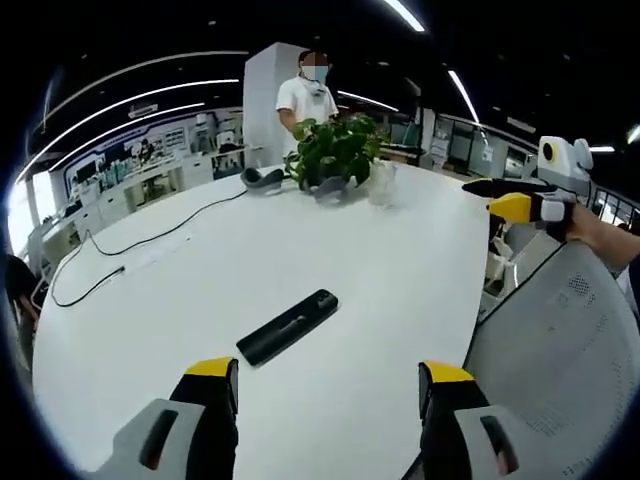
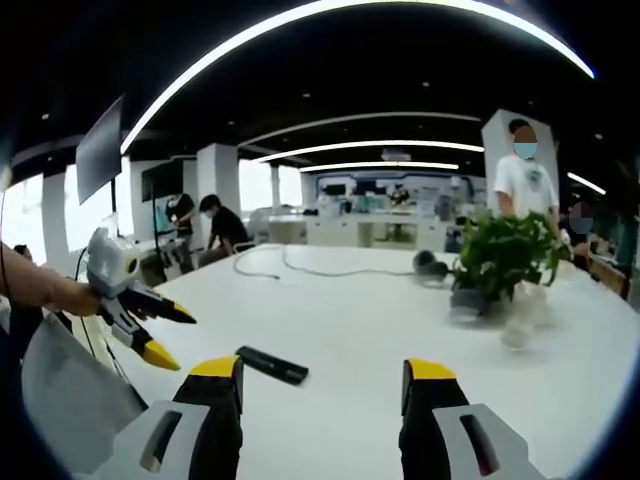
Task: Press the specified remote control buttons in sequence, fully releasing each button before pressing the next.
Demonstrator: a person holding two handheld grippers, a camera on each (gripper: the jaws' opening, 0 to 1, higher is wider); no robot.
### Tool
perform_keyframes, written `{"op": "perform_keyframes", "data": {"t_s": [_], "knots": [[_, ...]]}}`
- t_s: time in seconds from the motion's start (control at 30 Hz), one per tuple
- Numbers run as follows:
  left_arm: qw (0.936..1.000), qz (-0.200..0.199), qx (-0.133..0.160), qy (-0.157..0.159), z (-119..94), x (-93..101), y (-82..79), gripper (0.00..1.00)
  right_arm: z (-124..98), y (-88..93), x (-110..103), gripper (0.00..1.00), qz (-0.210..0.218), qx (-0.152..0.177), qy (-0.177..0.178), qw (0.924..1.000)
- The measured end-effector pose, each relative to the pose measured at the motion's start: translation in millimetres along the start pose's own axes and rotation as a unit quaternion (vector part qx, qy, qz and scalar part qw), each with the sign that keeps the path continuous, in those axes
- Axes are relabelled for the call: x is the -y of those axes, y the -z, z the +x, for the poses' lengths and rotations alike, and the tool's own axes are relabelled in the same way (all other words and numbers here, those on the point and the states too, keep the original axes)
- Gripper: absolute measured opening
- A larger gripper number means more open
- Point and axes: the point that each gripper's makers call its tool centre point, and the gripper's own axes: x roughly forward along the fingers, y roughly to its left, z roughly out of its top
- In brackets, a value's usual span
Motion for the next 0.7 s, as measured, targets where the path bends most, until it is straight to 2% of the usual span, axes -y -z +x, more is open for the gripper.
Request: {"op": "perform_keyframes", "data": {"t_s": [0.47,0.7], "knots": [[0.9999,-0.012,0.003,0.009,12.4,-17.9,-9.6,0.76,2.9,3.7,-4.1,0.62,-0.007,-0.012,-0.011,0.9998],[0.9999,0.003,-0.006,0.011,16.7,-23.1,-11.6,0.76,3.3,5.4,-4.8,0.62,-0.009,-0.017,-0.012,0.9998]]}}
